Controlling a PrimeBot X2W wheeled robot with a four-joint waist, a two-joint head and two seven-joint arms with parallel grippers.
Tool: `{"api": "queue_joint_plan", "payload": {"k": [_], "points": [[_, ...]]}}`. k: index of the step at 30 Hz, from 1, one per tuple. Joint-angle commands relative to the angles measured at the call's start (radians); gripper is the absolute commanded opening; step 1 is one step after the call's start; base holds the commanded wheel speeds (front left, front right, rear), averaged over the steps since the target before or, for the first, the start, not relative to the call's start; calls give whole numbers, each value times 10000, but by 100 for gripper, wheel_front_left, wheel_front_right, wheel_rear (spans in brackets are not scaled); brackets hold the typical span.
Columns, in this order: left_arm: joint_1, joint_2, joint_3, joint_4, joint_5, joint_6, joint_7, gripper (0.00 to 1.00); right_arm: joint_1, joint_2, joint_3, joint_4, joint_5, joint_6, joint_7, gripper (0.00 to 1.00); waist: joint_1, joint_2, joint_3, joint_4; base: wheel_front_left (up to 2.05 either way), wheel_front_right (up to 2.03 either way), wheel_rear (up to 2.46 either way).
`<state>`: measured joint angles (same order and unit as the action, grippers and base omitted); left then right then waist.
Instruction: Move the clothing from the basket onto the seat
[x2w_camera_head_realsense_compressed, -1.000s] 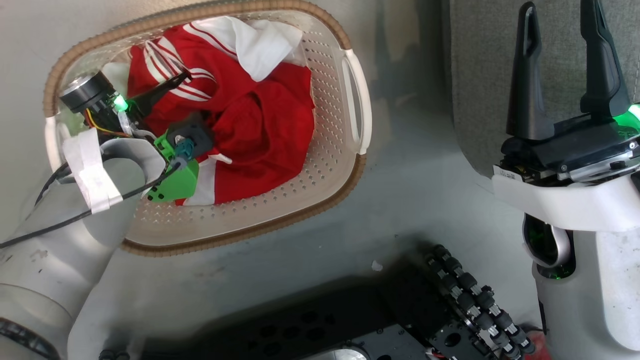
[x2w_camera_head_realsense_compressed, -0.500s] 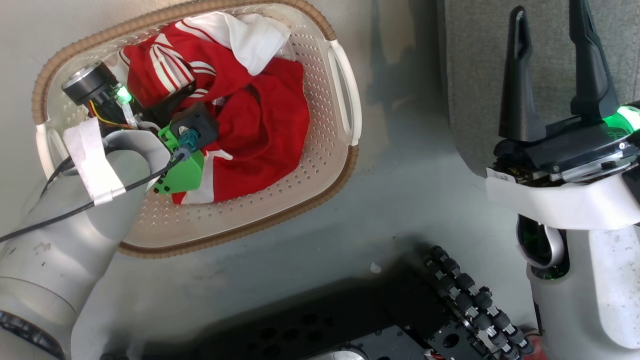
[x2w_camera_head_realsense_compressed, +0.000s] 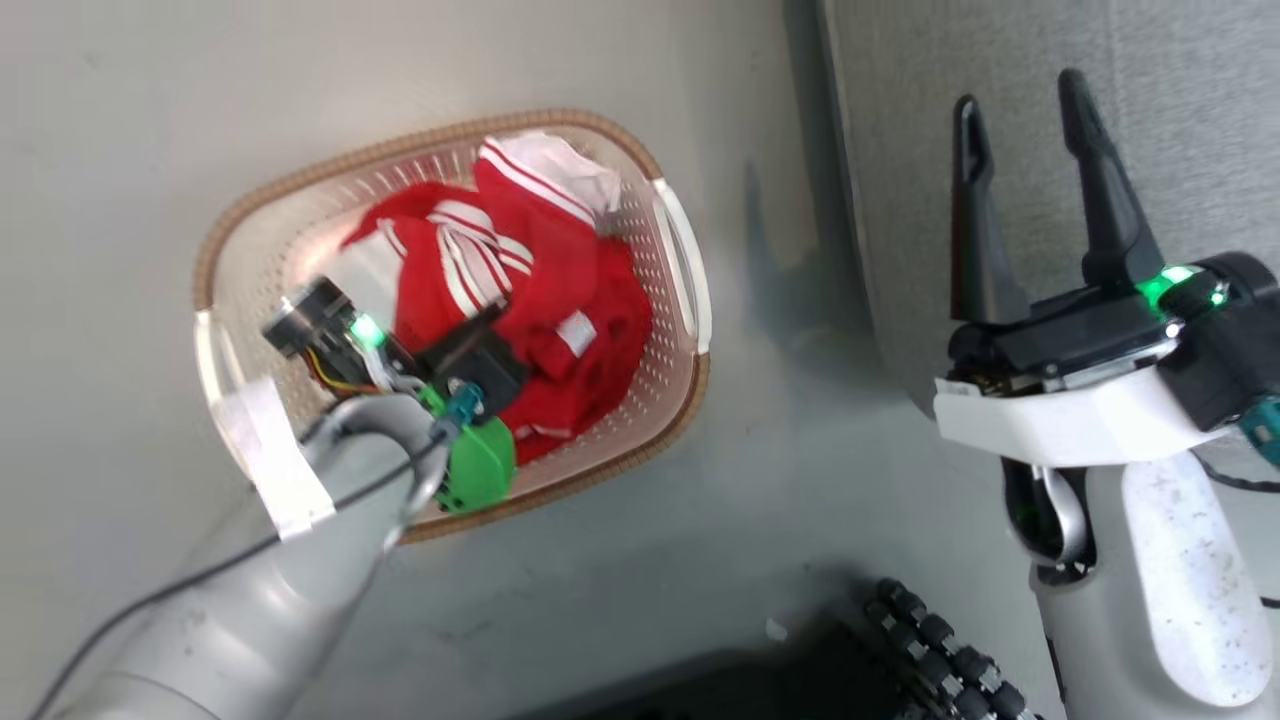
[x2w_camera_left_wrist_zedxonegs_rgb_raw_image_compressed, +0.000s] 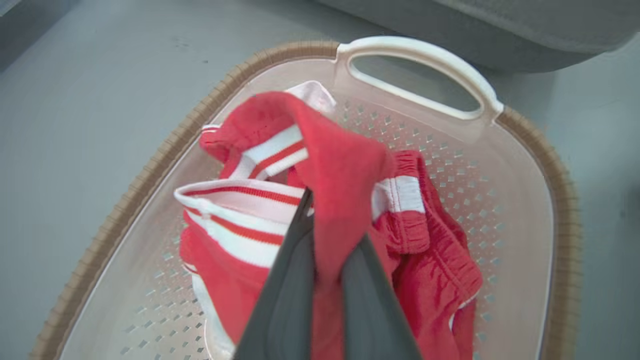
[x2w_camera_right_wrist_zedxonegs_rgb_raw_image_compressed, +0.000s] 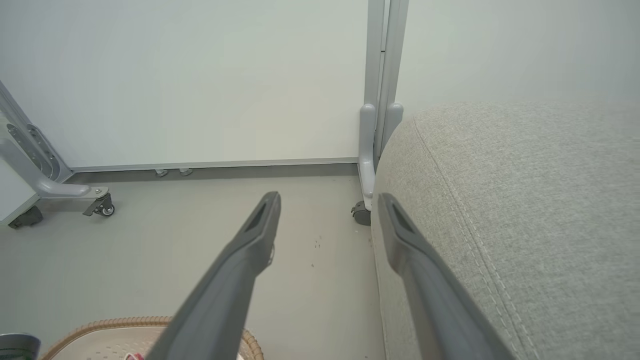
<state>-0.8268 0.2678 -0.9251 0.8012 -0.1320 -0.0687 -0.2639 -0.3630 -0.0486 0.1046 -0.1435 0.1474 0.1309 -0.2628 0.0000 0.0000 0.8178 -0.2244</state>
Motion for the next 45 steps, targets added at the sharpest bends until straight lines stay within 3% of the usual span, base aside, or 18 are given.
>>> {"api": "queue_joint_plan", "payload": {"k": [1, 10, 20, 33, 45], "points": [[509, -119, 98, -175, -195, 67, -12, 0, 319, -33, 39, 152, -109, -3, -30, 100, 0, 0, -2158, 617, 0, 0, 0], [2869, -629, 1389, -2049, -920, 427, -11, 0, 1640, -38, 236, 1068, -164, -3, -31, 100, 0, 0, -5394, 1296, 0, 0, 0], [4688, -1160, 3257, -4010, -1178, 488, -10, 0, 3115, -36, 603, 1834, -4, -3, -31, 100, 0, 0, -7695, 1556, 0, 0, 0], [5342, -1442, 4577, -5565, -670, 550, -11, 0, 4086, -37, 1169, 2009, 350, -3, -31, 100, 0, 0, -8758, 1629, 0, 0, 0], [5658, -1630, 5012, -5902, -487, 311, -10, 0, 4324, -33, 1684, 2080, 335, -3, -31, 100, 0, 0, -8990, 1703, 0, 0, 0]]}}
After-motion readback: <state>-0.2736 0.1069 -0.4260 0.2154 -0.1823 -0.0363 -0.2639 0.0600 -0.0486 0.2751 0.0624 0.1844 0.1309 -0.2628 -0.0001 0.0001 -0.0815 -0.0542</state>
